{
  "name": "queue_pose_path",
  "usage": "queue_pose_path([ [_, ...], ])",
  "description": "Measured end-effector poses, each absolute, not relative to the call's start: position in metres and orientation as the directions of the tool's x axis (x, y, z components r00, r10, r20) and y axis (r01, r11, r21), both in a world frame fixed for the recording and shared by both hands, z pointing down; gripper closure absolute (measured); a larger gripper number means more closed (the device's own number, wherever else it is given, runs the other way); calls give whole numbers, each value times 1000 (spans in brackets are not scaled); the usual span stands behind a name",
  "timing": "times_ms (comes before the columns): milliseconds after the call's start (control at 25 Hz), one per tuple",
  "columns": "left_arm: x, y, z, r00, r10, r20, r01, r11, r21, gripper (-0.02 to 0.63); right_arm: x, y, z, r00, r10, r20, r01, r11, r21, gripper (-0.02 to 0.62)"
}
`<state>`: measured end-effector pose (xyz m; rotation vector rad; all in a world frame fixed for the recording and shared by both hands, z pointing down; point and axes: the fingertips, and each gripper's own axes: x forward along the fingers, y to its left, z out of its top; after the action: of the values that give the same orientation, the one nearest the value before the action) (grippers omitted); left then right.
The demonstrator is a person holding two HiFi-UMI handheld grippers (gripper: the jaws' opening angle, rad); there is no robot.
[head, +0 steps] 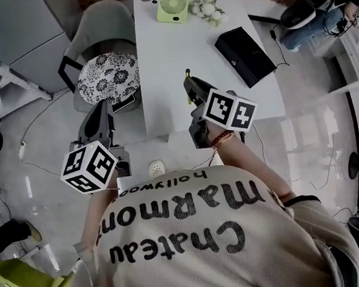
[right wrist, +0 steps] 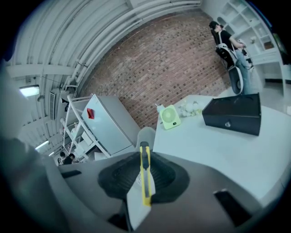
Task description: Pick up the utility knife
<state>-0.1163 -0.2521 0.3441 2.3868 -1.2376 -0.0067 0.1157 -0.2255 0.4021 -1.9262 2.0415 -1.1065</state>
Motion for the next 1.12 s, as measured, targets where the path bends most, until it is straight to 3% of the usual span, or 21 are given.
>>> queue_pose_path([
  [560,-88,-209,318,561,-811,163,-801,-484,352,606,157,-189,340,-178,-959,222,-816,17,-578,528],
  [1120,-79,-162,293,523,-842,132,-825,-461,325,606,163,-150,303,-207,-969,132,-895,133,-425,526],
])
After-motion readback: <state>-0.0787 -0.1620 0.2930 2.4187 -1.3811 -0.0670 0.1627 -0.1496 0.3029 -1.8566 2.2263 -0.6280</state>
